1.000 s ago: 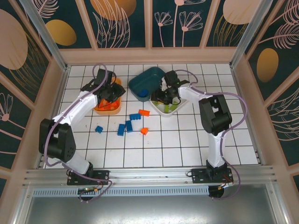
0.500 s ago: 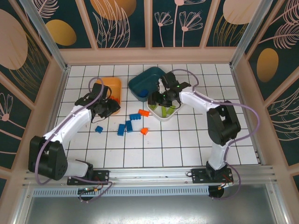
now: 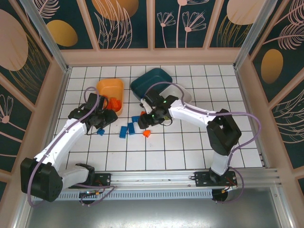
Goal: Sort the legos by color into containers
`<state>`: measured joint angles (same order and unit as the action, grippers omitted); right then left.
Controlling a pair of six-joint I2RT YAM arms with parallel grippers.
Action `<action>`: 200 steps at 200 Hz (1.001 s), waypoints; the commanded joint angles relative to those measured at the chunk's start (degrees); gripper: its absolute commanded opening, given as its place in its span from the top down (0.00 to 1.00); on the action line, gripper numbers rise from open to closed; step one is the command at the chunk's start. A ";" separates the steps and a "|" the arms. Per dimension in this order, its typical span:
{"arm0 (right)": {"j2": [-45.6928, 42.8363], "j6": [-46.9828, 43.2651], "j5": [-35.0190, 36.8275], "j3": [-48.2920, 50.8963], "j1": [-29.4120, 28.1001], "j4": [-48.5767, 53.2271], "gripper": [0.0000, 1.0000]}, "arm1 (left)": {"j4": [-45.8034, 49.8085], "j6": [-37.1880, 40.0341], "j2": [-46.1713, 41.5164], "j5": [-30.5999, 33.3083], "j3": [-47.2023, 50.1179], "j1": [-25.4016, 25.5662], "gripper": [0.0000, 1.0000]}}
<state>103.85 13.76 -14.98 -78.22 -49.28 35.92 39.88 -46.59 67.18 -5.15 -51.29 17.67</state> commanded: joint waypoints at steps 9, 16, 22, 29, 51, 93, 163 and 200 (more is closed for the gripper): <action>4.08 -5.25 3.43 -0.23 -2.41 2.84 0.38 | 2.83 1.64 -0.99 1.28 -0.32 0.02 0.52; 4.79 -5.68 3.71 -0.29 -2.79 2.69 0.38 | 2.92 1.74 -1.05 1.28 -0.33 0.01 0.52; 5.39 -5.92 3.69 -0.40 -2.97 2.58 0.38 | 3.00 1.74 -1.08 1.19 -0.31 0.00 0.52; 6.19 -6.10 3.65 -0.59 -3.15 2.53 0.38 | 2.97 1.81 -1.13 1.06 -0.23 0.01 0.52; 8.28 -6.30 4.73 -1.04 -3.55 2.84 0.38 | 3.01 2.00 -1.43 0.67 -0.24 -0.04 0.52; 10.88 -6.64 7.71 -1.82 -3.83 2.72 0.41 | 3.10 2.45 -1.70 0.39 0.18 -0.26 0.52; 13.00 -5.02 11.87 -2.22 -4.60 1.31 0.45 | 3.20 3.33 -1.44 0.33 0.62 -0.80 0.52; 14.37 -4.44 12.87 -4.55 -4.60 1.09 0.58 | 3.60 3.84 -0.98 0.90 0.58 -1.15 0.52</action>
<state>115.79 8.56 -4.56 -80.58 -53.63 37.63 41.58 -44.14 66.46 -5.06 -51.09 17.12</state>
